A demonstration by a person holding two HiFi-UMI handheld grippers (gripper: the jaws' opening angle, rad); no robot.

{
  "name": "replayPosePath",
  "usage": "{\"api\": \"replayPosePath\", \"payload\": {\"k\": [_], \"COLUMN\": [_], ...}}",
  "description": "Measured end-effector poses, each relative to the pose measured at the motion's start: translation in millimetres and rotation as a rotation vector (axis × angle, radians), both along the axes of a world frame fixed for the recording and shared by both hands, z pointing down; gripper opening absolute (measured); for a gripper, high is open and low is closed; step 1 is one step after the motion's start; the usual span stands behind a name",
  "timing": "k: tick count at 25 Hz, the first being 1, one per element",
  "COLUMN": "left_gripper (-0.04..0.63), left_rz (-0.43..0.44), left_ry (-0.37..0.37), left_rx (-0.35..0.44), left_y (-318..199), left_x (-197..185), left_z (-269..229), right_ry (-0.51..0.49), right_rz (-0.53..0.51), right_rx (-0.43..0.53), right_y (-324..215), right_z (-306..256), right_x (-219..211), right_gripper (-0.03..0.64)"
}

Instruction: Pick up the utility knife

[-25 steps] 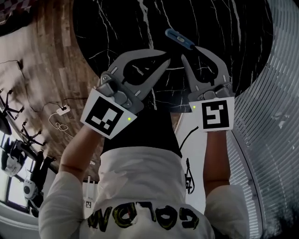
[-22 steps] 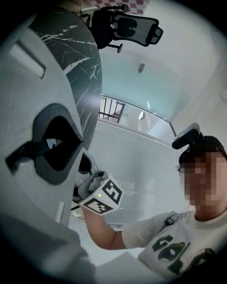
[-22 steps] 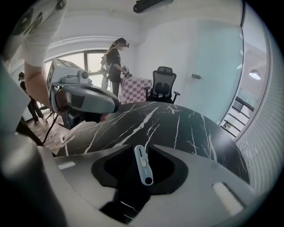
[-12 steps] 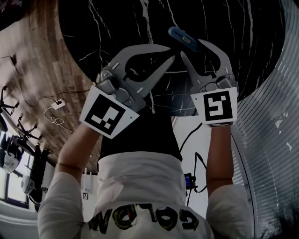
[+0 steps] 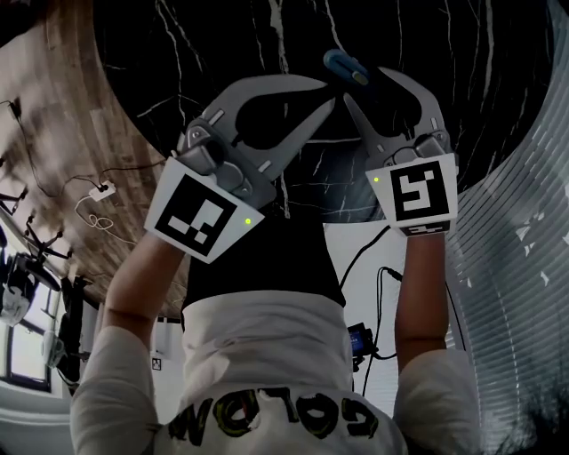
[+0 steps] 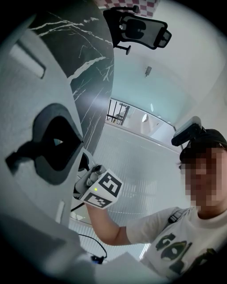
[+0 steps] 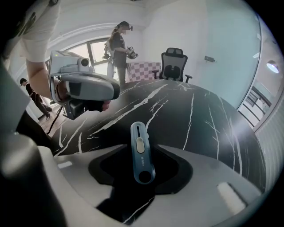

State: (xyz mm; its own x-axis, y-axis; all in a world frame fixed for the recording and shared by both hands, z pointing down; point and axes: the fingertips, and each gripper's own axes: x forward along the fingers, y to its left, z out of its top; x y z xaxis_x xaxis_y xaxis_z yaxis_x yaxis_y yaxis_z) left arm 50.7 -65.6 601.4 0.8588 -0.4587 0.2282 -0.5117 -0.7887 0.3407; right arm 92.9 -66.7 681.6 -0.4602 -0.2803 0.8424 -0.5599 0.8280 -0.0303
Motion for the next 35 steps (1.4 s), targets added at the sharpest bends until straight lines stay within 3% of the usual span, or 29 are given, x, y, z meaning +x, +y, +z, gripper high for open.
{"api": "replayPosePath", "payload": {"k": [13, 19, 28, 35], "left_gripper": [0.002, 0.002, 0.002, 0.002], "left_rz": [-0.002, -0.002, -0.019, -0.065], "left_ry": [-0.009, -0.018, -0.031, 0.014], "left_rx": [-0.006, 0.004, 0.029, 0.096], "left_y": [2, 7, 15, 12], "left_x": [-5, -8, -15, -19], "left_z": [0, -16, -74, -148], "right_ry": [0.030, 0.034, -0.061, -0.154], "right_rz": [-0.050, -0.036, 0.057, 0.140], "right_rx": [-0.036, -0.001, 0.105, 0.232], "right_y": [3, 6, 2, 0], "right_z": [3, -9, -88, -182], "right_x": [-3, -4, -9, -8], "right_gripper": [0.132, 0.130, 0.130, 0.132]}}
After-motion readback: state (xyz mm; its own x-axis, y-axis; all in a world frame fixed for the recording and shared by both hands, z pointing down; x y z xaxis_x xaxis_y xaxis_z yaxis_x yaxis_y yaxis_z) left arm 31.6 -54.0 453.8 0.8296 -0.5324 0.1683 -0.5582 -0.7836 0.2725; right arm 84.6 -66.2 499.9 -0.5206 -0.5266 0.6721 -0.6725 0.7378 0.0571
